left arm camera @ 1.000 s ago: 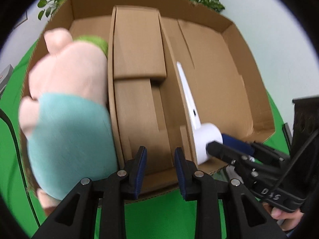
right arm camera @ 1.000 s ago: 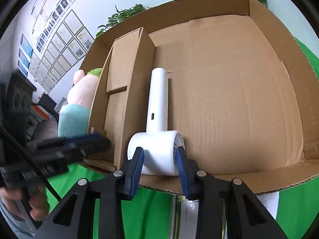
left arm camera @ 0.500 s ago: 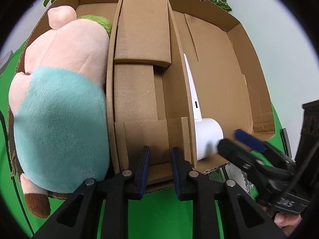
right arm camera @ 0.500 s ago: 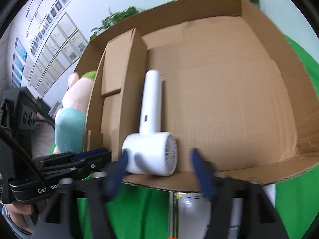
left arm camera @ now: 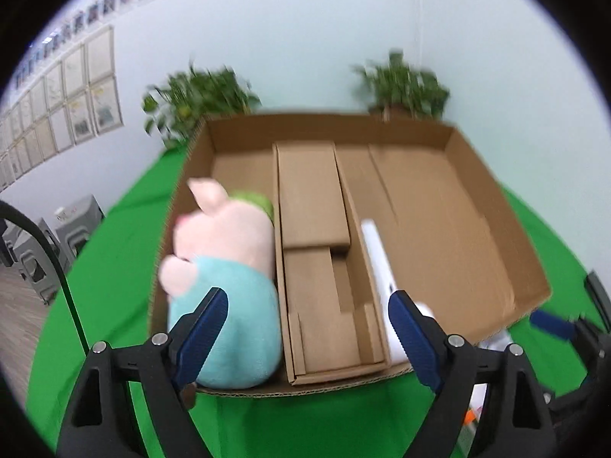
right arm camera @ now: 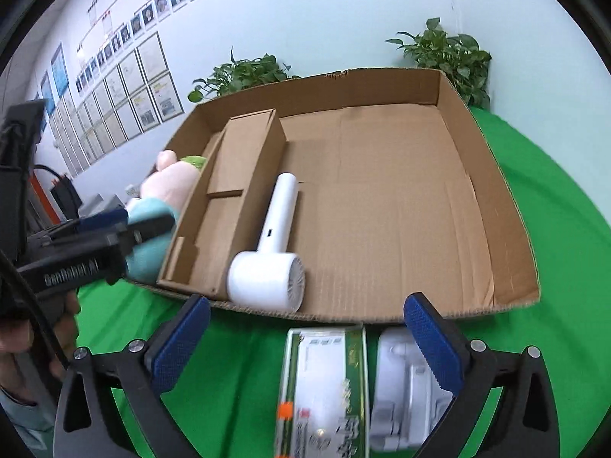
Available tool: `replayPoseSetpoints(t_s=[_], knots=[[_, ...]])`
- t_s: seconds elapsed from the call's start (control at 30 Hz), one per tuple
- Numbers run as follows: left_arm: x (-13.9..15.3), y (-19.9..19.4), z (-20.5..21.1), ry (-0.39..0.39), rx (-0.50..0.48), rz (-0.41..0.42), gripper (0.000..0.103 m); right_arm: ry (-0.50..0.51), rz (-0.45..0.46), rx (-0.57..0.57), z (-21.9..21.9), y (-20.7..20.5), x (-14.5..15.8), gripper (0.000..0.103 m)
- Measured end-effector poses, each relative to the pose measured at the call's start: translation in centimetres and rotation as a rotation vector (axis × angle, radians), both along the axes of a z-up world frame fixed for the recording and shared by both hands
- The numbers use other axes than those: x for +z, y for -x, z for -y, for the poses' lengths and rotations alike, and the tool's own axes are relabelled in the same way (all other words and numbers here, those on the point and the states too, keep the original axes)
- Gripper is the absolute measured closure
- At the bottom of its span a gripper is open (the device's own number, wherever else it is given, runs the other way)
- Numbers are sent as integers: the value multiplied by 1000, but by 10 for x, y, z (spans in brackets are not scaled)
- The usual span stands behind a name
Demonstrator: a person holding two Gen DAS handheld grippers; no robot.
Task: Organize objects
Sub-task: 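Withdraw the right gripper from the box toward the green medicine box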
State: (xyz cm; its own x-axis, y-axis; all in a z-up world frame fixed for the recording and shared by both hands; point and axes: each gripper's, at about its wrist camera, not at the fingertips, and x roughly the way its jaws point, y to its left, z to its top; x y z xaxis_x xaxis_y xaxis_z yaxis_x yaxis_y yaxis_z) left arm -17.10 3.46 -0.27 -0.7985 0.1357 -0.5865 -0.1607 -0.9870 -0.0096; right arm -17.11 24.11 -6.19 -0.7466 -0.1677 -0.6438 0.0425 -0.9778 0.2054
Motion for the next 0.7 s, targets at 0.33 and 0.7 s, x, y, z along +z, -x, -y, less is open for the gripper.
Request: replayPoseSetpoints(t_s=[0.33,0.7], knots=[[0,-37,5,-54,109,-76,17,-52,-36,-52,-4,-40,5,1],[-3,-50,6,0,86,-22,96,-76,-56,-69,-3,-58,9,62]])
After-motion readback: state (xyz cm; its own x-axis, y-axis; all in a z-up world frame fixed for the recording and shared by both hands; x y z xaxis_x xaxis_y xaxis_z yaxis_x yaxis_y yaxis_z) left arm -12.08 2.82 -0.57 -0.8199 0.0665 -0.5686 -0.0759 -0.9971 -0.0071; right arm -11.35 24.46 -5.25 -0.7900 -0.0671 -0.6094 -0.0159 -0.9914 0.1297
